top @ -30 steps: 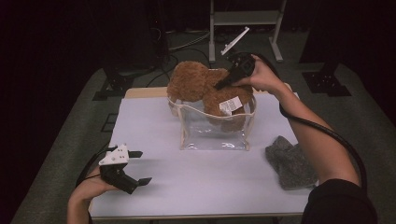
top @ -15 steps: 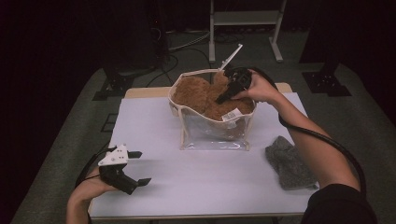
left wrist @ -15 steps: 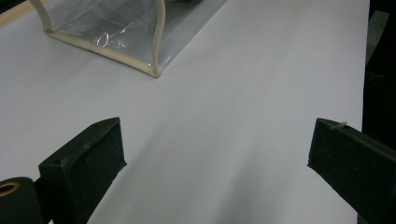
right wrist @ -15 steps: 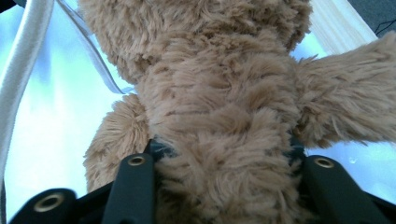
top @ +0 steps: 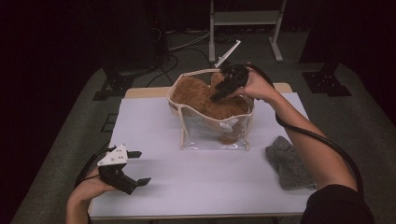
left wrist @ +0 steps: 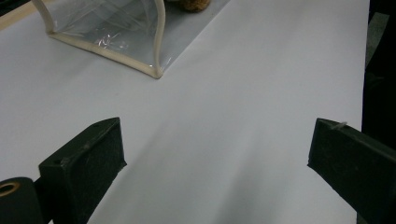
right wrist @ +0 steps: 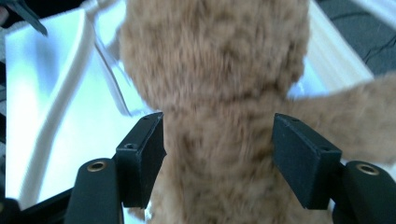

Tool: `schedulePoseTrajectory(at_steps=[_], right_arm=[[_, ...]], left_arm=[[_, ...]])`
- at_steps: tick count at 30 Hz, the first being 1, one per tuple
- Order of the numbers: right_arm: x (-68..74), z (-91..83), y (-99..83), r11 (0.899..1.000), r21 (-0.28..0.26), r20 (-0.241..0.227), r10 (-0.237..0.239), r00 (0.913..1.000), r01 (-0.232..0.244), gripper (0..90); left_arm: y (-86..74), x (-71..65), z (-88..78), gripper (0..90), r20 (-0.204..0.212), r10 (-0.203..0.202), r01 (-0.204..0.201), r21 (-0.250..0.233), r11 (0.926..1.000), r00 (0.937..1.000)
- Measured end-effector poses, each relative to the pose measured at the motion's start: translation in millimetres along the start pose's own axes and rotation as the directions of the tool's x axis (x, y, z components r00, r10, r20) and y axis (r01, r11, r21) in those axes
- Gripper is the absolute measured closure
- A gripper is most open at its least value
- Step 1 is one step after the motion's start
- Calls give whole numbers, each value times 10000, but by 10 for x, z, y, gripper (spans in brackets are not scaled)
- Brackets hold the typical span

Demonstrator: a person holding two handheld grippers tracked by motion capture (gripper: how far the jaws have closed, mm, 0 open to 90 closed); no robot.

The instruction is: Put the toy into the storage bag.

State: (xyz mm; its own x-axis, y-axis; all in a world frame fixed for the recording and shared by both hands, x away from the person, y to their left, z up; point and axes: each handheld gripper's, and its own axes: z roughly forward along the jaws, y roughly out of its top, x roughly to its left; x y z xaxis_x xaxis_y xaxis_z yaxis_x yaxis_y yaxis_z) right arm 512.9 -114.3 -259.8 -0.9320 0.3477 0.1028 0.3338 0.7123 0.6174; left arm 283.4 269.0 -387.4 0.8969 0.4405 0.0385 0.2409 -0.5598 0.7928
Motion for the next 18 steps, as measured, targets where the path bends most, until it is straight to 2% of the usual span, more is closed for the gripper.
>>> schedulePoseTrajectory(at_steps=[5,13,18], right_arm=[[64,26,195,9982,-532,-96,-265,9996,259,348],[155,163,471,9889,-1384,-385,-590,9975,532,397],[191,271,587,9854,-1561,-369,-742,9966,676,418]], left_arm=[[2,-2,-9,30,-46,10,-10,-39,10000,10000],[-1,0,-21,30,-35,16,-16,-81,10000,10000],[0,-4,-15,30,-27,-13,12,-114,9999,10000]])
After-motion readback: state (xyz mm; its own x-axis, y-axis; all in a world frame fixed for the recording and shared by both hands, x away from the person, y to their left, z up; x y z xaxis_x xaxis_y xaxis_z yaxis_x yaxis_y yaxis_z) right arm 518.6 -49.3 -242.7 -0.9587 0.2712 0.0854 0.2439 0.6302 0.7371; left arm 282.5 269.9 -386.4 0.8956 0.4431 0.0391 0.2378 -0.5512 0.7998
